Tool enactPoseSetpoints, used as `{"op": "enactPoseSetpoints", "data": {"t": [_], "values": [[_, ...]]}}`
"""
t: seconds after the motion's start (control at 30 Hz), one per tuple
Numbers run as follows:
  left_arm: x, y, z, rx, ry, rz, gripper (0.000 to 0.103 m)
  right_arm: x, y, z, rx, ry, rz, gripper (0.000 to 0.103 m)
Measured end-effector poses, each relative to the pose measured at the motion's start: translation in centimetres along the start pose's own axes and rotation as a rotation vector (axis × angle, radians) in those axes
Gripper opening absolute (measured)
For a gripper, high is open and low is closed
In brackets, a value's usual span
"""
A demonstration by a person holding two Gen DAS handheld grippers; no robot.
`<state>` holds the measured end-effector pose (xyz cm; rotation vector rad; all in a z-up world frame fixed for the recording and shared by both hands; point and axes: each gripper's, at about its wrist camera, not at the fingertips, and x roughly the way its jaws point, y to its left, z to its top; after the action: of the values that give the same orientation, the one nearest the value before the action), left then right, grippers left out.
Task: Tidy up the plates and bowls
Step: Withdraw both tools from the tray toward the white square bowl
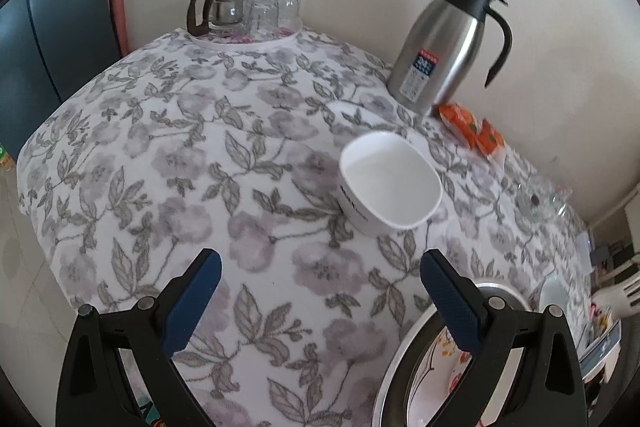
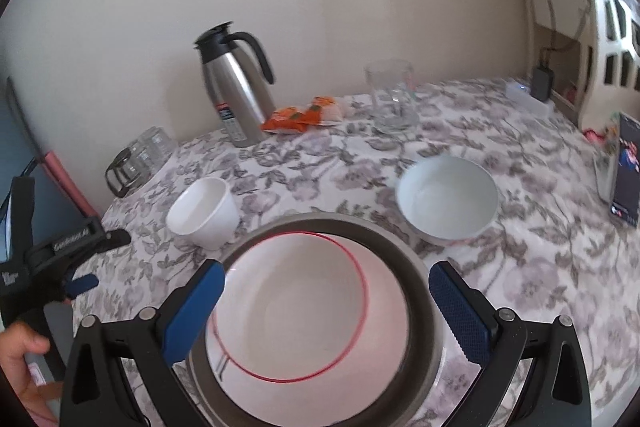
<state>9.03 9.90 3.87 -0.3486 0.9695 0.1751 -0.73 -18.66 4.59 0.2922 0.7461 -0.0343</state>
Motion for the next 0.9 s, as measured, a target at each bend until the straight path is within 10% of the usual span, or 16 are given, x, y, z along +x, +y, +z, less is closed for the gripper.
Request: {"op": "enactPoseSetpoints", "data": {"t": [0.9], "values": [[3.1,2.3,5.2,-0.036,0.059,-0.071,0.100,4.2,10.7,5.7,-0.149,0.093,0.046,0.103]]}}
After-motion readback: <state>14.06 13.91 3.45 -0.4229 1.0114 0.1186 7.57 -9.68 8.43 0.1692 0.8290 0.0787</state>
